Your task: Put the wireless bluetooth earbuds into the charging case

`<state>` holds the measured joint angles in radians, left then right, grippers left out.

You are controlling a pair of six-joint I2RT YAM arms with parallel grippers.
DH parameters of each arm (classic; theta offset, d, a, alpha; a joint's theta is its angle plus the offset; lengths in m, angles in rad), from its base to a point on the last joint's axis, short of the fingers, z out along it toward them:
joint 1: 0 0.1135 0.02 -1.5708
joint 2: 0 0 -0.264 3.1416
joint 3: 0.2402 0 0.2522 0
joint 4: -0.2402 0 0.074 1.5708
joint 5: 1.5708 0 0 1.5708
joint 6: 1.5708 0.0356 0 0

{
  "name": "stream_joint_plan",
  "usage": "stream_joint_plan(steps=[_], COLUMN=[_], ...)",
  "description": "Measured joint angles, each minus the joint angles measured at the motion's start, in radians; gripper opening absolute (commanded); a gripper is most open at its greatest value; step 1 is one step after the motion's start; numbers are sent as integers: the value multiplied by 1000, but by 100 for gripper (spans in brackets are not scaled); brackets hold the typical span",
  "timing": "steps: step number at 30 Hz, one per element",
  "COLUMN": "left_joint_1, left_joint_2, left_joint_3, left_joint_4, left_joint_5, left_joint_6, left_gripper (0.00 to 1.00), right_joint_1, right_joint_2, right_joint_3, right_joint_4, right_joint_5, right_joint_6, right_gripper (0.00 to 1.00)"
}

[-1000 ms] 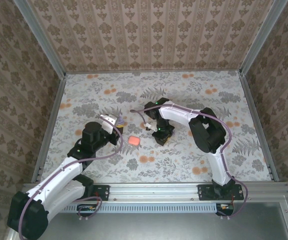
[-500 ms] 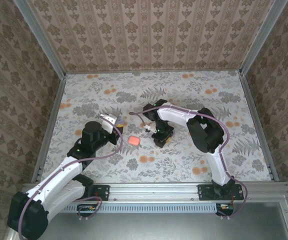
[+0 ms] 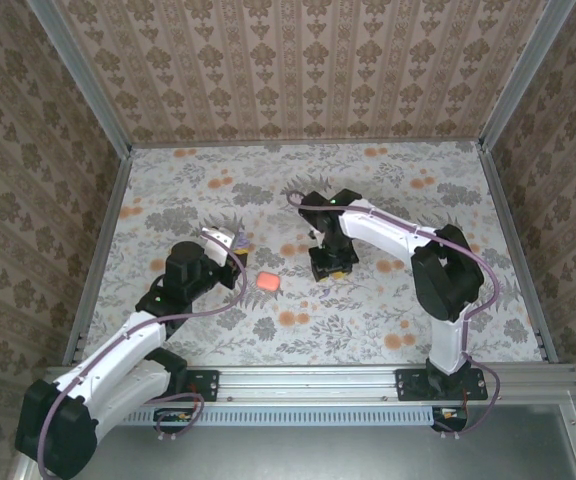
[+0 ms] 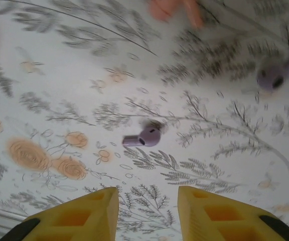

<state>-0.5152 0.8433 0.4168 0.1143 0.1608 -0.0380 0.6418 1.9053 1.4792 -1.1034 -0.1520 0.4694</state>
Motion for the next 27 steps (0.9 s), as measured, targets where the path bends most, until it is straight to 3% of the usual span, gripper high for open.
stream_joint_plan(steps=[4, 10, 27], left_joint_1=[0, 0, -2], left_joint_2=[3, 7, 6], left_joint_3=[0, 0, 0], left_joint_4=[15, 24, 29], left_joint_5=[7, 19, 18], left_joint_6=[0, -1, -15], left_gripper=[15, 15, 15], right_joint_1=[-24, -31, -31], right_joint_2=[-14, -14, 45], right_joint_3=[-89, -127, -163], right_joint_4=[62, 142, 196], right_joint_5=[-59, -95, -119], right_joint_6=[193, 336, 393], right_gripper=[37, 38, 35])
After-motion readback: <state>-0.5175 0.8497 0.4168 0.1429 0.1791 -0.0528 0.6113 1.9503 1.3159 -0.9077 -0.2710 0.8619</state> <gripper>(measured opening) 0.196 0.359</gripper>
